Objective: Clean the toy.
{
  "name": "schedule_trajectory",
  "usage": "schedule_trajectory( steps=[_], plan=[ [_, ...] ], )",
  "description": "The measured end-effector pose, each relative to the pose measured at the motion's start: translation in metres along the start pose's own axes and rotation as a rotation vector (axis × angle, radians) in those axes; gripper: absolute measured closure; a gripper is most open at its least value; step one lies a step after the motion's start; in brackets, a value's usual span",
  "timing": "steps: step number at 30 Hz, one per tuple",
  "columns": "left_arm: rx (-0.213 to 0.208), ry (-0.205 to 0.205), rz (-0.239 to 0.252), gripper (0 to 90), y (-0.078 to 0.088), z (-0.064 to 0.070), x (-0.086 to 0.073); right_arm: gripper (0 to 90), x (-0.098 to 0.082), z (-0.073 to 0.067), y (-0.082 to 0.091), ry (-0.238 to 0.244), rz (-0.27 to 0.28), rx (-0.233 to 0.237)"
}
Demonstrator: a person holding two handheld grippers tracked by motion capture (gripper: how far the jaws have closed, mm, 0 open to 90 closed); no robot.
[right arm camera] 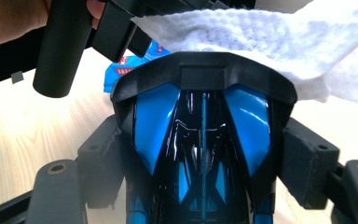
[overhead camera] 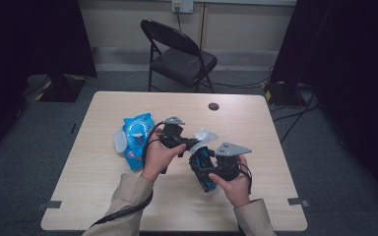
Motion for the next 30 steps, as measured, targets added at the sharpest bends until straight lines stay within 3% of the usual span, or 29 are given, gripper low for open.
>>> schedule_trajectory(
  steps=[7,12,30],
  plan=[
    [0.013,-0.009,0.001,84.7,0.005,-0.001,-0.003,25.7,0.001,-0.001,-0.001,0.004,-0.005,-0.002],
    [0.011,-0.010,-0.028,84.7,0.006,-0.002,-0.007,25.6,0.000,0.003,0.002,-0.008,0.005,-0.017],
    [0.019,-0.022,-0.030,84.8,0.009,0.001,-0.014,25.7,-0.002,0.011,0.003,-0.024,-0.002,-0.043]
  ],
)
Point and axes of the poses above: each handheld gripper's, and its own axes: y roughly backward along the jaws, x roughly out of its top, z roughly to its right, the point moved 2 cm from there along -y, roughly forward along the jaws, and after that the axes turned 2 degrees about z, right-handed, at the moved point
